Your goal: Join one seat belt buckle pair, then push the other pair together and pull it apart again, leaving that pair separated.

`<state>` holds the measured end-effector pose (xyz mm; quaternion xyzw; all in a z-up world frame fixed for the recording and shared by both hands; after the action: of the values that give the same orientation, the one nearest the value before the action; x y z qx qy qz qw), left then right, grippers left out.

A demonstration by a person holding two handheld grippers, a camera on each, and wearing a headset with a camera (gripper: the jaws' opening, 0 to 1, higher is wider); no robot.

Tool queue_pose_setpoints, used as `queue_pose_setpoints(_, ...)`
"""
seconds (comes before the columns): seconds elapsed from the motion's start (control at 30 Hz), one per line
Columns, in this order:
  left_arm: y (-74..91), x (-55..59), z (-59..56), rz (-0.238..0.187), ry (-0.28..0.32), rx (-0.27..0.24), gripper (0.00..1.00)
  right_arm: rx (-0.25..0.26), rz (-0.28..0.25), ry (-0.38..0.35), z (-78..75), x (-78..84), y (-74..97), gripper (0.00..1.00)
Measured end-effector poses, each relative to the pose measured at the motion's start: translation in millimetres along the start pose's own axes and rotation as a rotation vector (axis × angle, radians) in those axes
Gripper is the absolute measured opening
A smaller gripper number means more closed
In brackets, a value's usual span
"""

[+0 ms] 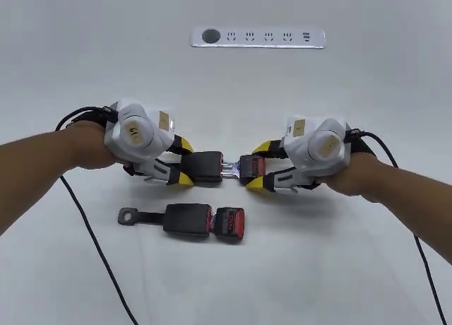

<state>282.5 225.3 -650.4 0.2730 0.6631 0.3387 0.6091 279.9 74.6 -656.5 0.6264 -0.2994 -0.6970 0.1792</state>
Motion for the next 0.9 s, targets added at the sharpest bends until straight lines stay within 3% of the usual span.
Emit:
queue_pose_setpoints(0.3, -0.5, 0.5, 0.4, 0.012, 0.006, -0.001, 0.33, -0.013, -0.003, -0.014, -0.9, -1.8, -2.2, 0.34)
queue_pose_setpoints(0.5, -0.7, -3.3, 0.0, 0.042, -0.03, 0.012, 0.32, -0.018, 0.017, -0.005, -0.3, -2.2, -5.3, 0.34)
queue_pose_setpoints(0.9, -0.2, -2.4, -1.3, 0.034, -0.029, 0.017, 0.32, -0.004, 0.018, -0.025, 3.0, -11.8, -18.8, 0.34)
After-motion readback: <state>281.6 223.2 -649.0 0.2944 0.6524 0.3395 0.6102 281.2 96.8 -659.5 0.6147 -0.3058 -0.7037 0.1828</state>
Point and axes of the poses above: the centre of the closed fingertips' face, and the gripper's own axes: y roughly backward along the fingers, z roughly to its left, x roughly out of its underside, the point moved 5 cm from there along y, roughly backward along the fingers, and after that the axes turned 3 degrees about -z, right-handed, at the moved point
